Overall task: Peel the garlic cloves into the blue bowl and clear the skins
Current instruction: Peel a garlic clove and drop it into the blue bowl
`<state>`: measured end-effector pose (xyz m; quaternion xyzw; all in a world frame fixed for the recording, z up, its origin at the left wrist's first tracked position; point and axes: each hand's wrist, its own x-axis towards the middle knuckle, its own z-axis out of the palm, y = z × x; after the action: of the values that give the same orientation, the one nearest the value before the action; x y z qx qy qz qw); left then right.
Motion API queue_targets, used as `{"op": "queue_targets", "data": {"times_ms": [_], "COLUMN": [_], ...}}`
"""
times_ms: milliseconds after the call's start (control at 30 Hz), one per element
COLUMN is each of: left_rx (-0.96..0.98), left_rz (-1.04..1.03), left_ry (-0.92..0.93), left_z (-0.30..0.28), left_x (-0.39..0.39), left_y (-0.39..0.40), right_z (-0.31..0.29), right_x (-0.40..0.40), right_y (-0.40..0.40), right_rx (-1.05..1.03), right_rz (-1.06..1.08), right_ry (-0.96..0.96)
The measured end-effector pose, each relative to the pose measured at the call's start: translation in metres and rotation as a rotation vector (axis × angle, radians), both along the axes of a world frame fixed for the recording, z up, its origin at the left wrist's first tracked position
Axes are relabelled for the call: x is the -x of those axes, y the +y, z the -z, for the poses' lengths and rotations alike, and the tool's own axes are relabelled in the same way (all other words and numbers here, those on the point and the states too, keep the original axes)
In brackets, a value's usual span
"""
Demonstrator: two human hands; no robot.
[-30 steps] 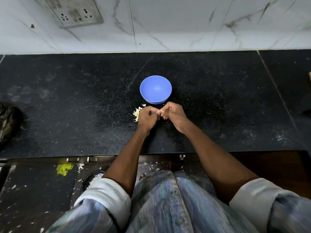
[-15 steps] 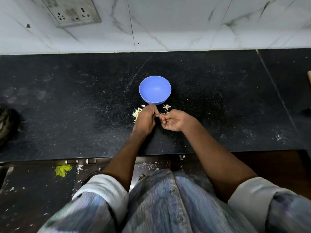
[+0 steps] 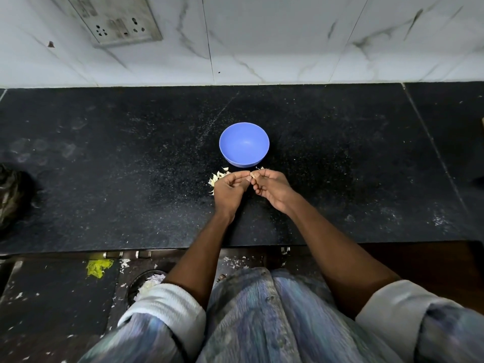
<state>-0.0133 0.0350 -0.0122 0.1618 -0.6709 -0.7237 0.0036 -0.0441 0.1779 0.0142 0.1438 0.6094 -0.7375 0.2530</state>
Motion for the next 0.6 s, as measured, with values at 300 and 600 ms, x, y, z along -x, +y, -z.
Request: {"op": "queue_targets", "data": {"times_ms": [300, 600], "left_rx": [0.404, 0.573], "left_rz": [-0.055, -0.046], "left_ry": [0.194, 0.22], "left_z": [-0.0069, -0.0108], "left_x": [-0.0055, -0.0073], "left_y": [-0.0027, 0.0005], "right_z": [-0.0003, -0.0037], "right_x": [-0.0005, -0.0019], "right_y": [-0.0039, -0.0035], "right_rx": [-0.173, -0.3], "right_rz": [-0.043, -0.047], "right_ry": [0.122, 0.242]}}
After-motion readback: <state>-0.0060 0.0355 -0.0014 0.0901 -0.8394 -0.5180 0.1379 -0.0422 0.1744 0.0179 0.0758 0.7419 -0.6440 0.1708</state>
